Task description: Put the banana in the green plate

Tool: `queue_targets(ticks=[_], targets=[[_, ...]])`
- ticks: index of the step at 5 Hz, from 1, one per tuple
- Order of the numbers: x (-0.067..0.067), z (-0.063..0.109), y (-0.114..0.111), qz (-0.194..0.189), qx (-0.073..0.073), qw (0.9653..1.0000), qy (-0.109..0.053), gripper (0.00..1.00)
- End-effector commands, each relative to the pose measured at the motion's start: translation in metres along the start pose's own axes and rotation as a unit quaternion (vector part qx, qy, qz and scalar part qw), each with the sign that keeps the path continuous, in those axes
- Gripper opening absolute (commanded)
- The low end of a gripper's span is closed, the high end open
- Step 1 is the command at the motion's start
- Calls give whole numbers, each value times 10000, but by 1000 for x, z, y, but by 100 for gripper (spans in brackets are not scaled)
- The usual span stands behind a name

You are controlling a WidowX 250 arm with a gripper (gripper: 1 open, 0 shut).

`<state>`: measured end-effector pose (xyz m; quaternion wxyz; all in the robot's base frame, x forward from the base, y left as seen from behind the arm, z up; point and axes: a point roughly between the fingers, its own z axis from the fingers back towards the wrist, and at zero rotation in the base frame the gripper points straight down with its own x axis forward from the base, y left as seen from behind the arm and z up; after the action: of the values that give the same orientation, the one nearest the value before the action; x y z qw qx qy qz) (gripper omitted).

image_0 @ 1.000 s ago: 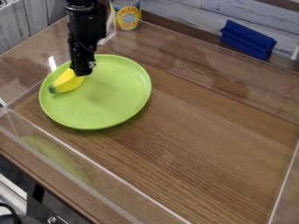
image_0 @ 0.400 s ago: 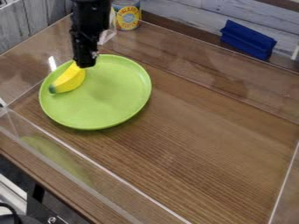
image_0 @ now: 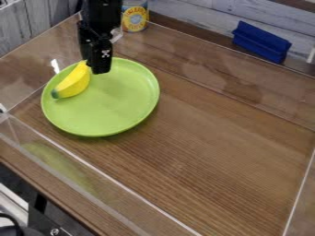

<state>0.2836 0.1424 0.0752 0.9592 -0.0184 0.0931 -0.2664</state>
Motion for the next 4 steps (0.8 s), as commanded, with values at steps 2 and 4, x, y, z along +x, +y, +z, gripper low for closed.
queue_targets(ticks=[2,4], targets=[[-12,17,7,145,261,9994,-180,100],[-18,22,12,-140,373,9990,-195,100]])
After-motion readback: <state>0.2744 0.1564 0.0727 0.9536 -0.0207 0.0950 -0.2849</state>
